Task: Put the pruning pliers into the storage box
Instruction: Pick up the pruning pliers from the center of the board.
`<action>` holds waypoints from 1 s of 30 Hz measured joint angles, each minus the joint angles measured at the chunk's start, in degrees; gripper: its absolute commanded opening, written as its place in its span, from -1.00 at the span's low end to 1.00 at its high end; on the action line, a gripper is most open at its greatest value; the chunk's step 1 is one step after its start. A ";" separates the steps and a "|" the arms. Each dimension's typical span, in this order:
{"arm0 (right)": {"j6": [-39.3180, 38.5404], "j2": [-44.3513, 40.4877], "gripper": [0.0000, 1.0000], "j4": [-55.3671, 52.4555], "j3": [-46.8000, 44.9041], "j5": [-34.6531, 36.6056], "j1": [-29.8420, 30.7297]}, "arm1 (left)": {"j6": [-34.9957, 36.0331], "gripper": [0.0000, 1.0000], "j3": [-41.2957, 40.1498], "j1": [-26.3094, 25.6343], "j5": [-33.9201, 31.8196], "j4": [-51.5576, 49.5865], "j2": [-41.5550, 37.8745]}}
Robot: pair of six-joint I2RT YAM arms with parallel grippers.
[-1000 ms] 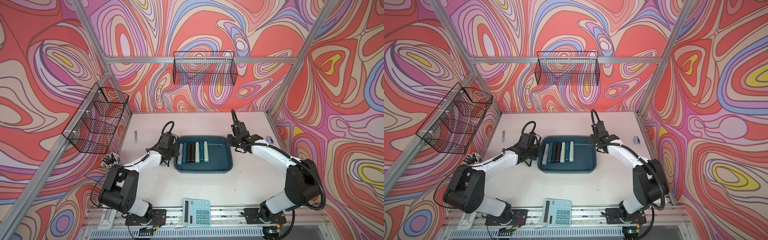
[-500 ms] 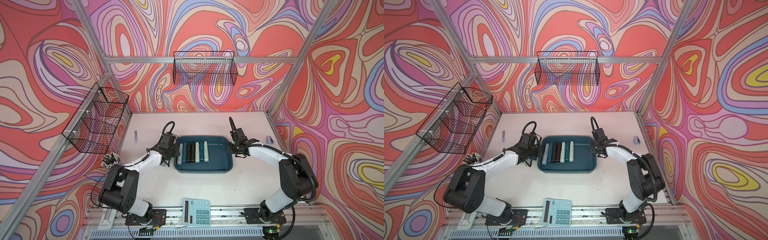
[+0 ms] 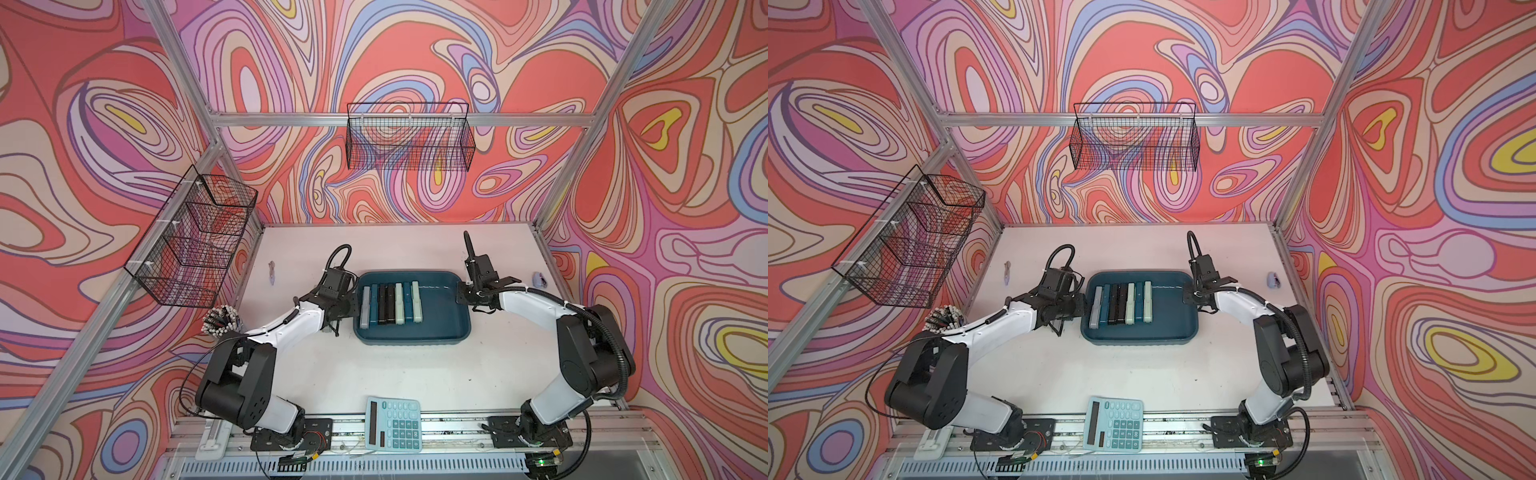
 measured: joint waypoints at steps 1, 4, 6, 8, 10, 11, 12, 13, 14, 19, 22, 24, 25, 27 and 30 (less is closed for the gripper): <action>-0.28 0.00 -0.78 0.00 0.00 -0.22 -0.26 | 0.00 0.05 0.07 -0.02 -0.13 -0.20 -0.15; -1.16 -0.04 -0.79 -0.02 0.00 -1.05 -1.07 | 0.20 0.08 0.11 -0.04 -0.28 -0.85 -0.87; -1.68 -0.09 -0.79 -0.07 -0.02 -1.64 -1.79 | 0.44 0.11 0.11 -0.28 -0.33 -1.29 -1.57; -2.16 -0.24 -0.79 -0.11 -0.13 -2.27 -2.78 | 0.61 0.12 0.11 -0.50 -0.31 -1.70 -2.47; -2.69 -0.39 -0.79 -0.17 -0.33 -2.23 -4.11 | 0.79 0.14 0.09 -0.39 -1.33 -2.84 -3.93; -2.91 -0.48 -0.79 -0.17 -0.42 -2.23 -4.87 | 0.85 0.14 0.04 -0.31 -1.90 -3.41 -4.72; -3.13 -0.57 -0.79 -0.22 -0.44 -2.03 -5.73 | 0.85 0.14 -0.13 -0.20 -2.36 -3.87 -5.57; -3.26 -0.59 -0.79 -0.24 -0.46 -1.81 -6.40 | 0.90 0.14 -0.42 -0.13 -2.78 -4.24 -6.49; -3.34 -0.59 -0.79 -0.24 -0.46 -1.51 -6.95 | 1.01 0.14 -0.72 -0.11 -3.08 -4.55 -7.32; -3.50 -0.59 -0.79 -0.09 -0.52 -0.79 -7.96 | 1.01 0.09 -2.75 -0.11 -3.17 -5.27 -9.64; -3.52 -0.59 -0.80 0.22 -0.70 -0.74 -7.98 | 0.90 0.08 -4.33 -0.11 -2.62 -5.33 -9.62; -3.54 -0.59 -0.79 0.46 -0.81 -0.74 -7.98 | 0.81 0.08 -5.14 -0.11 -2.36 -5.55 -9.55; -3.54 -0.59 -0.80 0.52 -0.85 -0.74 -8.00 | 0.79 0.08 -5.33 -0.11 -2.23 -5.60 -9.46; -3.56 -0.59 -0.79 0.72 -0.92 -0.74 -8.00 | 0.79 0.08 -5.57 -0.11 -2.01 -5.79 -9.14; -3.58 -0.70 -0.79 1.09 -1.18 -0.76 -8.04 | 0.70 0.08 -5.75 -0.11 -1.97 -5.92 -8.31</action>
